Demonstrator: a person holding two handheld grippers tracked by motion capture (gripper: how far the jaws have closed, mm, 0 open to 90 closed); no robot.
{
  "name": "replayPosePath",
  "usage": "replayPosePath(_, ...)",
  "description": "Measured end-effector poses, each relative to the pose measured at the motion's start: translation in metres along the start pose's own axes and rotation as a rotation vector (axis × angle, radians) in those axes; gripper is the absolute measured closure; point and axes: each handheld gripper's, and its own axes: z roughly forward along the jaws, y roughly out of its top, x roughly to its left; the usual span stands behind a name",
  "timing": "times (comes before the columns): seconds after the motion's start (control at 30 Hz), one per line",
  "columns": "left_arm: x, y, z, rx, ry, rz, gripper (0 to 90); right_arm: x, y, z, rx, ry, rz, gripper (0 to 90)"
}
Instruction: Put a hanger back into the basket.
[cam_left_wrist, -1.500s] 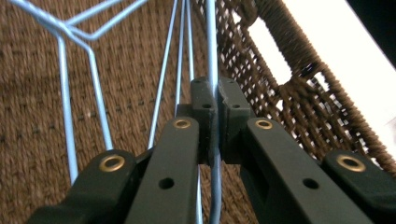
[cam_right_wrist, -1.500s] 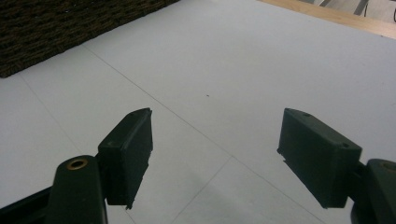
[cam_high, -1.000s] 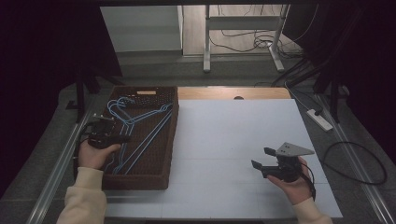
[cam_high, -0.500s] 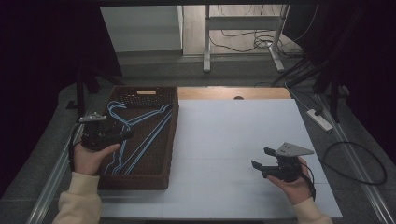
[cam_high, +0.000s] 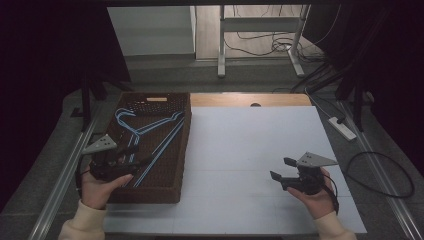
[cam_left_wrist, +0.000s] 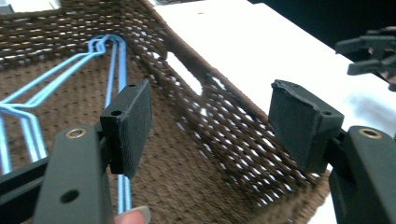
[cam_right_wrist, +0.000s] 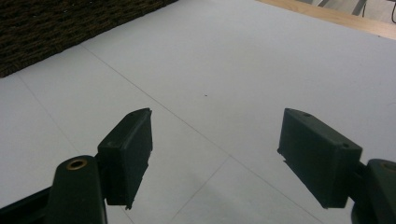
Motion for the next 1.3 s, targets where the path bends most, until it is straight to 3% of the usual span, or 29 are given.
replayPosePath(0.23, -0.019, -0.018, 0.008, 0.007, 0.009, 0.041, 31.0, -0.003, 0.000, -0.003, -0.008, -0.006, 0.009, 26.5)
replayPosePath(0.53, -0.025, -0.033, 0.017, 0.004, 0.014, 0.062, 31.1, -0.007, -0.001, -0.005, -0.011, -0.012, 0.015, 26.5)
replayPosePath(1.3, -0.026, -0.036, 0.024, -0.003, 0.018, 0.081, 31.2, -0.009, -0.002, -0.009, -0.023, -0.030, 0.015, 26.7)
